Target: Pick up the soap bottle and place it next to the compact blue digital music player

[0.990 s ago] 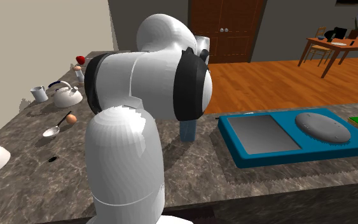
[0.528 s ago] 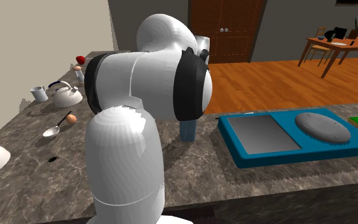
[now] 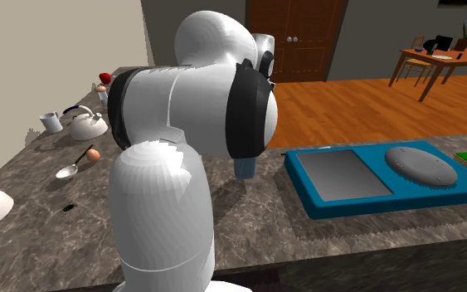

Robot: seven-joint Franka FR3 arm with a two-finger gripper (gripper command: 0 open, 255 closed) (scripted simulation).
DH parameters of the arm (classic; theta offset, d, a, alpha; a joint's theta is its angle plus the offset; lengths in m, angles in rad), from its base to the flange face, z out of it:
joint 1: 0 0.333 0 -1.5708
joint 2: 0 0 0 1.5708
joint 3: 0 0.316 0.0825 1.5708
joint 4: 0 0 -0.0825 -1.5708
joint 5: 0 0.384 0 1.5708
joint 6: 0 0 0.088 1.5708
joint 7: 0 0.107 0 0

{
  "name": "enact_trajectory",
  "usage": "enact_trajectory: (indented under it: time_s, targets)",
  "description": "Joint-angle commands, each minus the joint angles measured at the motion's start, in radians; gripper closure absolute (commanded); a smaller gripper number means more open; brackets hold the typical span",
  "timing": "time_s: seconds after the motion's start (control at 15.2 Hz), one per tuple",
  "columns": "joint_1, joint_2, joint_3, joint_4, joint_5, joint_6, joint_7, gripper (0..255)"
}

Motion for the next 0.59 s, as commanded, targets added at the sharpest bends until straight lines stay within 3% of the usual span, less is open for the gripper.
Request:
enact_trajectory:
  time_s: [0.0,0.53]
  targets:
    - [-0.002,-0.006,-0.002,0.023,-0.002,-0.028,0.000,255]
    - [-0.005,-0.009,-0.003,0.126,-0.005,-0.134,0.008,255]
